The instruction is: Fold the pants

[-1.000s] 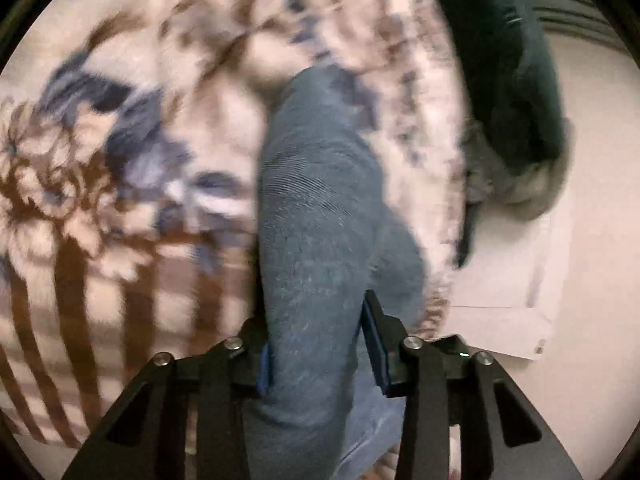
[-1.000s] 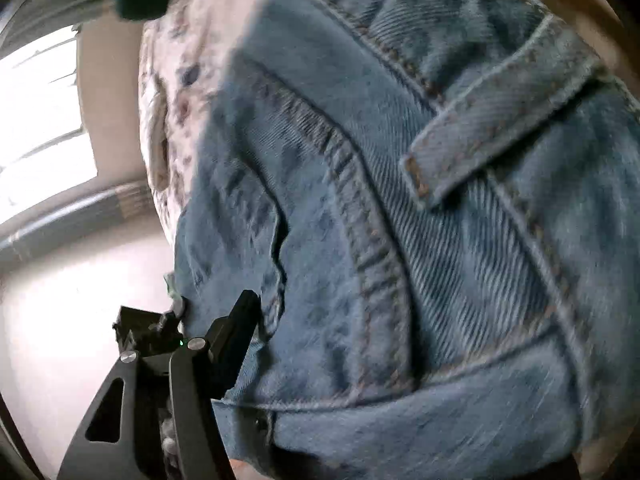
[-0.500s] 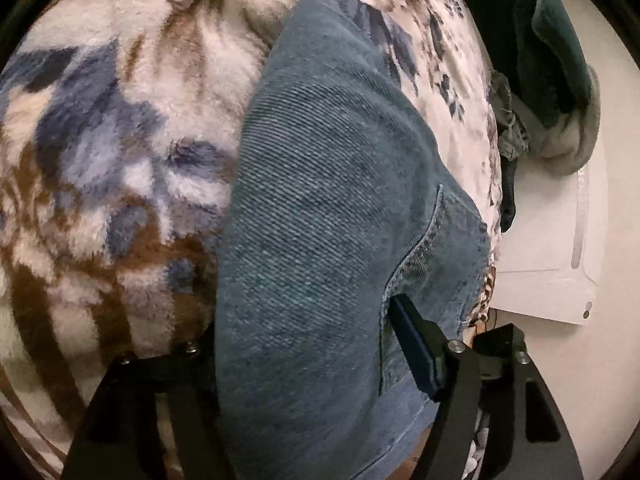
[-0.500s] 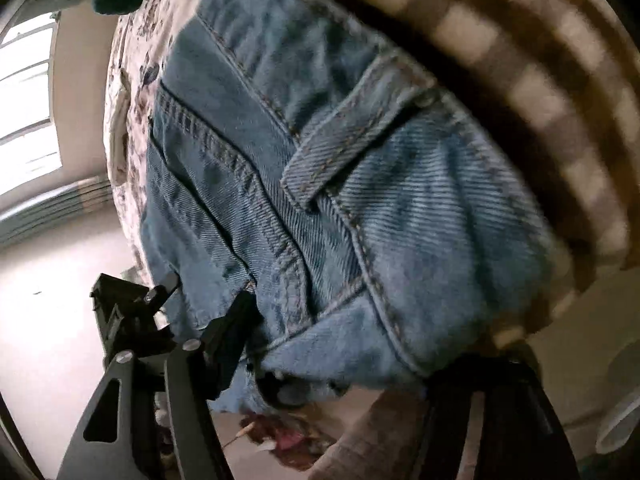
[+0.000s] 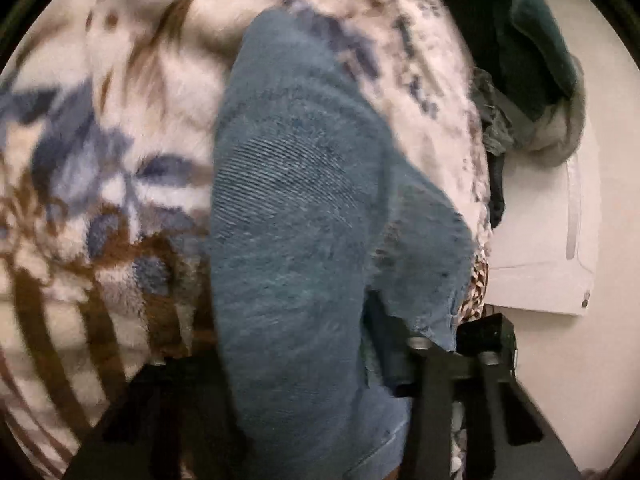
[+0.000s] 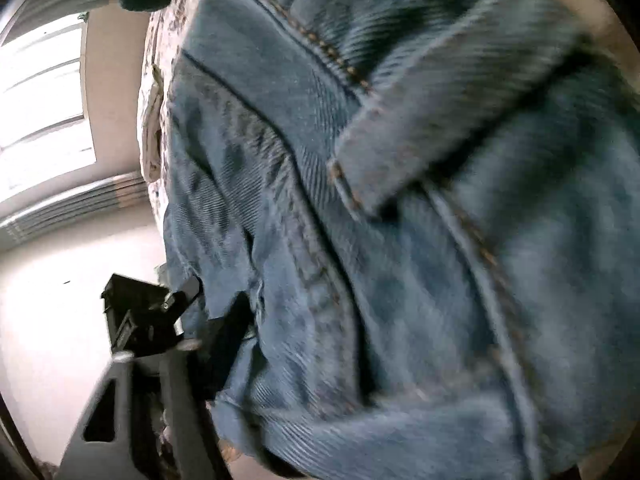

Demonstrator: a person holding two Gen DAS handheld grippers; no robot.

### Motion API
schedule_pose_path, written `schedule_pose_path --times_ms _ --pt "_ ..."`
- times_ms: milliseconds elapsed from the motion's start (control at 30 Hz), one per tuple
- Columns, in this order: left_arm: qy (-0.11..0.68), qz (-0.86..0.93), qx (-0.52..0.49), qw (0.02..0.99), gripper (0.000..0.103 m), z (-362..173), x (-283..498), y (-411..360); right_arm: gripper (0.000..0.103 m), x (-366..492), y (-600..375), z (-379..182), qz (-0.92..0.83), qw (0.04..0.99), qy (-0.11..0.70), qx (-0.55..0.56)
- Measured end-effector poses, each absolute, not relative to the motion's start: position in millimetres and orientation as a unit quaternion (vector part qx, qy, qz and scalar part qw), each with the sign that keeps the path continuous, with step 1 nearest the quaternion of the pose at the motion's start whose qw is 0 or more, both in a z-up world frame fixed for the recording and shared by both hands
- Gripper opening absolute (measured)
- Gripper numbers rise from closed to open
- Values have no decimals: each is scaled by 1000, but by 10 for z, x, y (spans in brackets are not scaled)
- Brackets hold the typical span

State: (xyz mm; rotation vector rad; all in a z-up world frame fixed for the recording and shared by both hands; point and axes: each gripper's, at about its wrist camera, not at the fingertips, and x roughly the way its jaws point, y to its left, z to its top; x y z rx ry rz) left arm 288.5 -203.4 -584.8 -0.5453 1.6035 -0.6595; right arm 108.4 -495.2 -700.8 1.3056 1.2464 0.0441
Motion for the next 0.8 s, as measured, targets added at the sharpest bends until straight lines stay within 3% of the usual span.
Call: schedule_pose_path --times_ms 67,200,500,800 --pt "687 -291 -232 624 22 -5711 2853 -2032 49 1050 -4907 -6868 14 628 530 570" --pt "668 -289 -236 644 21 -5386 2833 -2025 43 1107 -4798 -6543 8 647 523 555" --pt "613 -290 -273 682 21 -4604 3126 -1768 41 1387 -4961 -5719 69 693 492 522" --pt "545 -297 -310 720 21 -4058 4363 -1250 41 2868 -4628 -4968 113 741 441 494"
